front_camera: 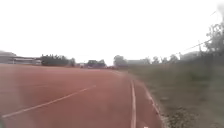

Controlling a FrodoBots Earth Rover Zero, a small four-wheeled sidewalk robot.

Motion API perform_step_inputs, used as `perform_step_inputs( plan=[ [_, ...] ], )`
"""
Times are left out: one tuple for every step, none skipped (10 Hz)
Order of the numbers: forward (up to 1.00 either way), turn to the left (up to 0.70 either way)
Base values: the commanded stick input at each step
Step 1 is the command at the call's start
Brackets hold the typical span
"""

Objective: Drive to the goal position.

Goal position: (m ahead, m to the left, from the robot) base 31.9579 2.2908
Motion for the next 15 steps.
perform_step_inputs(
  plan=[
    [0.7, 0.0],
    [0.7, 0.0],
    [0.7, 0.0],
    [0.7, 0.0],
    [0.7, 0.0],
    [0.7, 0.0],
    [0.7, 0.0],
    [0.7, 0.0],
    [0.7, 0.0],
    [0.7, 0.0],
    [0.7, 0.0],
    [0.7, 0.0],
    [0.7, 0.0],
    [0.7, 0.0],
    [0.7, 0.0]
  ],
)
